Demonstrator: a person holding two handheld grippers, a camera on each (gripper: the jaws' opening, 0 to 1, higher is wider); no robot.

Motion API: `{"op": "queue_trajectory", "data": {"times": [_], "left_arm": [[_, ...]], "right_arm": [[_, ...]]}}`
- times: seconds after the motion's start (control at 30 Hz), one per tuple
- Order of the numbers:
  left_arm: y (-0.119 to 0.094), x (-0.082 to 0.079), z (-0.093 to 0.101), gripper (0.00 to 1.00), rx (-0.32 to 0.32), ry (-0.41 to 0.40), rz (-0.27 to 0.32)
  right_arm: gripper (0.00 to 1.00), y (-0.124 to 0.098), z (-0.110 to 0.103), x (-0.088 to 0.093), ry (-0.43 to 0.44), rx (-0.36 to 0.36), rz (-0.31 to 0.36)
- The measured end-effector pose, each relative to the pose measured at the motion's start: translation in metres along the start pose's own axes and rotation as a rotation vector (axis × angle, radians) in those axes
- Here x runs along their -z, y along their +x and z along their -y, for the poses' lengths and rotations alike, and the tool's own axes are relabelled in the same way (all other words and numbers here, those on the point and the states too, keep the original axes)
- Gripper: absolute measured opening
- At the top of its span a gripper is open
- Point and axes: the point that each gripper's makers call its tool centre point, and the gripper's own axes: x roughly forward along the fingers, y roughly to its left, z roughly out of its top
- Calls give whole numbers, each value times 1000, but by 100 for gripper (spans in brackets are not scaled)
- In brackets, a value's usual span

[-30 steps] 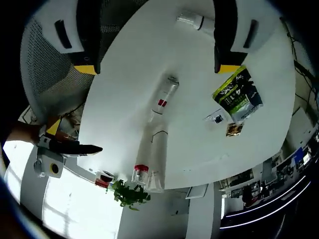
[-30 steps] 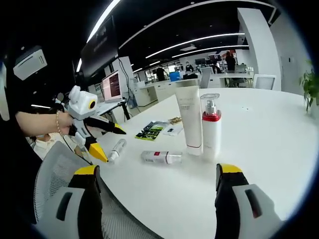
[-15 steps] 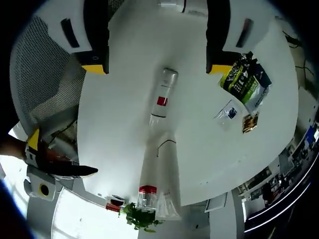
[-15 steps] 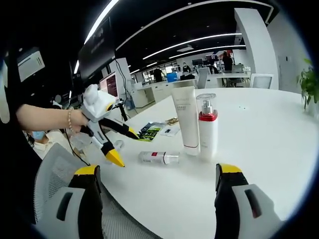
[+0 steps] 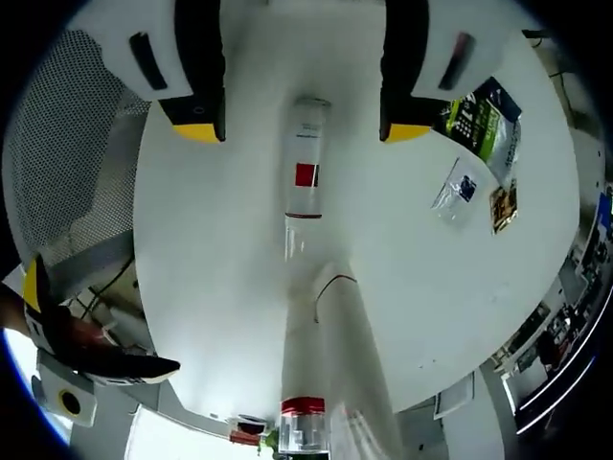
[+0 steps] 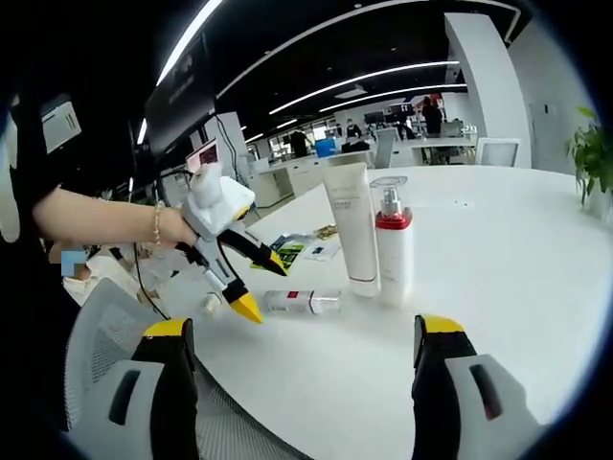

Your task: Arrange the skincare products in the storage area until every visible bottle or jar stands upright without overlapping.

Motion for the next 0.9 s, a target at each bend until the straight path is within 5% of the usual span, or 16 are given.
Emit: {"op": "queue_trajectory", "data": {"times": [0.43,0.9], "left_arm": [[13,-3,-3,40,39,90,-115],[24,3,-3,30,61,129,-167]], "right_arm": [[93,0,2,2,13,2,-7],[93,1,1,5,18,-1,-26]]}}
